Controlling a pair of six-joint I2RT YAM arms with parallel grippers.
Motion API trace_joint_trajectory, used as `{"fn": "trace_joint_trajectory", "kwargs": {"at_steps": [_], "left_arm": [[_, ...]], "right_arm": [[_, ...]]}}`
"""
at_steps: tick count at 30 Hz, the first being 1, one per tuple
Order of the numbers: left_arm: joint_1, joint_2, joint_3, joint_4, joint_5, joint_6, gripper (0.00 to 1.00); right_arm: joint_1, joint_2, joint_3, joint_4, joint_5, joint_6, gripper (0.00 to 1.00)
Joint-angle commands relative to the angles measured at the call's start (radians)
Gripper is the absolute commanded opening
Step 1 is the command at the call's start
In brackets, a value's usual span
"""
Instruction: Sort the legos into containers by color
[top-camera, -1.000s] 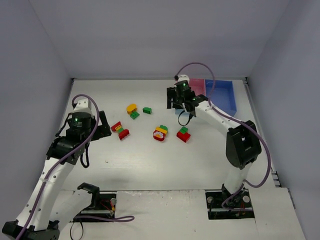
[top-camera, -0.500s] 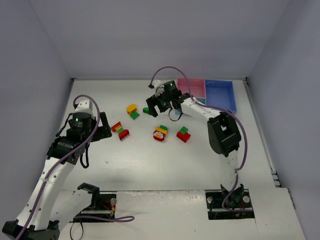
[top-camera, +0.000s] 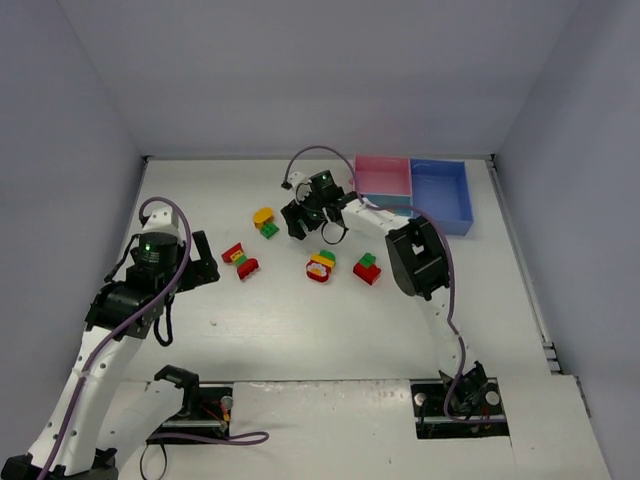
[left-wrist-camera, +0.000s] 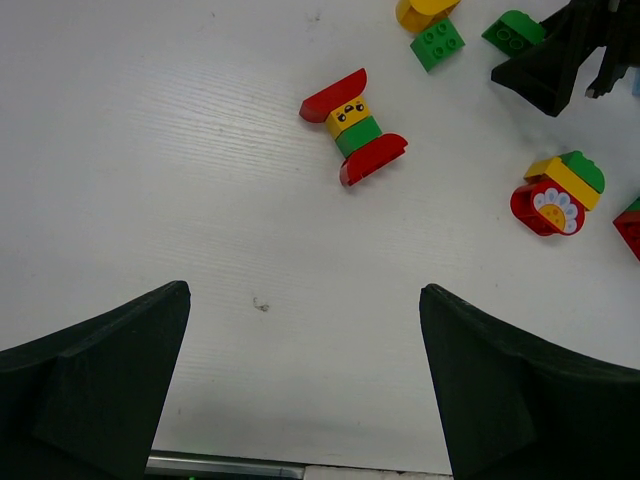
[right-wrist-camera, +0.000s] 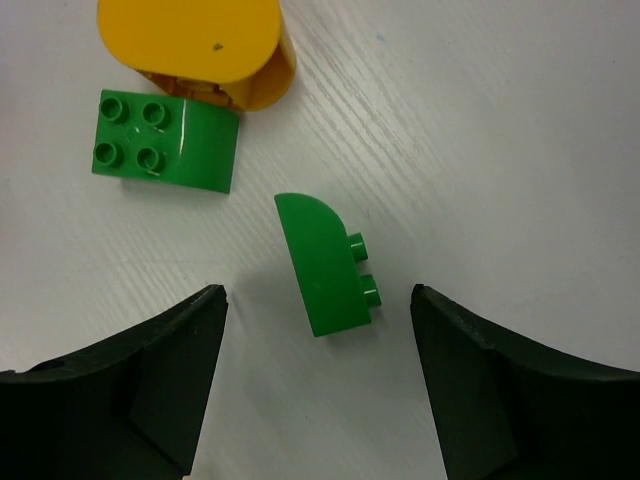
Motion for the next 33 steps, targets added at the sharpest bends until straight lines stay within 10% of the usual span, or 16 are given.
{"fn": "trace_joint_trajectory", "kwargs": {"at_steps": [1, 12, 33], "left_arm": [[0.000, -0.001, 0.008, 0.010, -0.004, -0.026, 0.91], [0.001, 0.012, 0.006, 0.023, -0.007, -0.035, 0.91], [0.000, 0.067, -0.019, 0.137, 0.059, -0.037, 0.91]], "right_arm": [[0.006, -0.005, 0.072, 0.064, 0.008, -0.024, 0.69], [0.007, -0.023, 0.081, 0.114, 0.050, -0.001, 0.00], [-0.508, -0.572, -0.429, 0.199, 0.376, 0.272, 0.05]]}}
